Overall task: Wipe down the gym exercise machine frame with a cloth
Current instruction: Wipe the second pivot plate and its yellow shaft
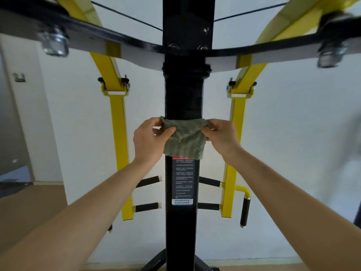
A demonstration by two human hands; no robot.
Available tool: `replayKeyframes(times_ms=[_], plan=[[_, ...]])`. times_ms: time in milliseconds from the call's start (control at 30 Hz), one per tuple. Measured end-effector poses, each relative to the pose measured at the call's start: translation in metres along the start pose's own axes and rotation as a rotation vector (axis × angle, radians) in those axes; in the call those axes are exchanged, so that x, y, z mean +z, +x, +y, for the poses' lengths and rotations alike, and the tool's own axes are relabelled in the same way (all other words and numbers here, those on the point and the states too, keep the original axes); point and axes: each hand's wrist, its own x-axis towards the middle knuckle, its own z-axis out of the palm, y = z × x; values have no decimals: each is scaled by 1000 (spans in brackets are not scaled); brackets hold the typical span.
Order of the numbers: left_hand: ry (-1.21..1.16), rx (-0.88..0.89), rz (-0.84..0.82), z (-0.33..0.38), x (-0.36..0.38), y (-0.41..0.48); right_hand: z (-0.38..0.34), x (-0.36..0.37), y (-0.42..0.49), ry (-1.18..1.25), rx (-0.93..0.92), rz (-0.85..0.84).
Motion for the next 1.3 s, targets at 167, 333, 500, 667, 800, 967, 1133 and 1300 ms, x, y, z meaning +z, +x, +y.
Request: replayKeyframes(times_ms=[167,333,500,667,800,967,1133,1300], plan=[[-3,-17,42,13,2,29,-27,8,15,28,13,109],[74,72,183,45,0,35,-61,16,14,95,51,272],[-39,200,104,91,-16,1,-75,4,-33,308,224,238],[-428,-140,-4,142,-31,-9,-98,-26,-54,779,497,19],[-922,-536,-85,178,-28,1,-128,-52,-48,1190,569,26],[-1198,-688,-139,201,-23,-2,-151,-73,-54,1382,405,-8],[-1227,-662,-223,216,-14,-15,-158,-86,-76,1400,356,99],[-1227,-639,-371,244,1,-35,-156,-116,-96,1390,245,238]])
